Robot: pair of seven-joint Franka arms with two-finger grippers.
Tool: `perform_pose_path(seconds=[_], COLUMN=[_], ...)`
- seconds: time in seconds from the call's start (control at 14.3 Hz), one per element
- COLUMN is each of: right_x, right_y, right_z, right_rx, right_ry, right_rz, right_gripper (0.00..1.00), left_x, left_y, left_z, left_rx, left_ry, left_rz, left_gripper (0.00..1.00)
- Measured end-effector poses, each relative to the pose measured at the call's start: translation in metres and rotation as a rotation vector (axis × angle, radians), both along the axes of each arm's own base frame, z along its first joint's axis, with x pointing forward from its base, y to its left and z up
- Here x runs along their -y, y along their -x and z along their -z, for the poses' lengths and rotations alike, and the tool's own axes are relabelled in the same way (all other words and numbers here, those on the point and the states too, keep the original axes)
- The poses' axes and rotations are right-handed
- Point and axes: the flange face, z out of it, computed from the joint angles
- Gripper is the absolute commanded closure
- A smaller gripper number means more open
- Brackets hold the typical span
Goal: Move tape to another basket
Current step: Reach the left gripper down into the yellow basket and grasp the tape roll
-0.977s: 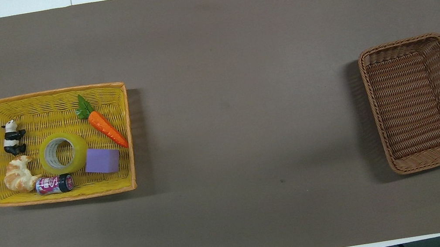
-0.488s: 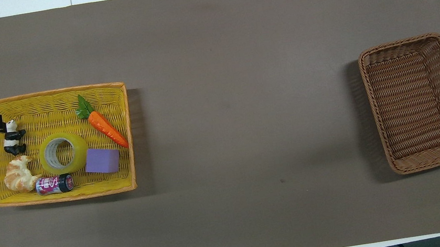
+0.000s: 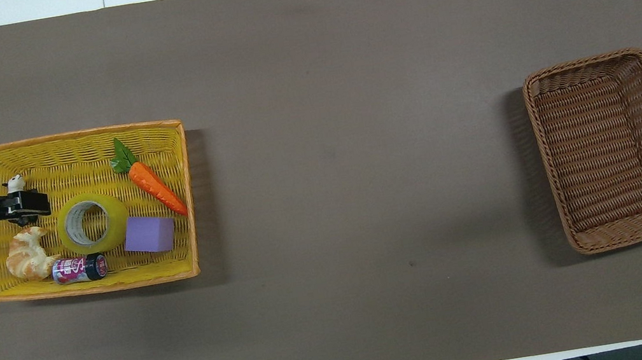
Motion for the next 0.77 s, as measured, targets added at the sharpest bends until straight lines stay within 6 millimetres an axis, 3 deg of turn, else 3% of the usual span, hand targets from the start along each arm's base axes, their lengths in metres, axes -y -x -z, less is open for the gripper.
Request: perform_pose_path(seconds=[0.21,0.77], right_x=[0.0,0.0], right_y=[0.0,0.0], right_z=[0.0,0.0], right_rx=[0.0,0.0], right_ry=[0.0,0.0], right_rz=[0.0,0.0], right_gripper=[0.01,0.01], left_x=[0.002,0.004], left_y=[0.015,0.019], left_z=[0.031,0.058], left_rx=[-0.035,0.011], left_ry=[0.0,0.003], left_rz=[0.007,0.018], left_gripper=[0.03,0.08])
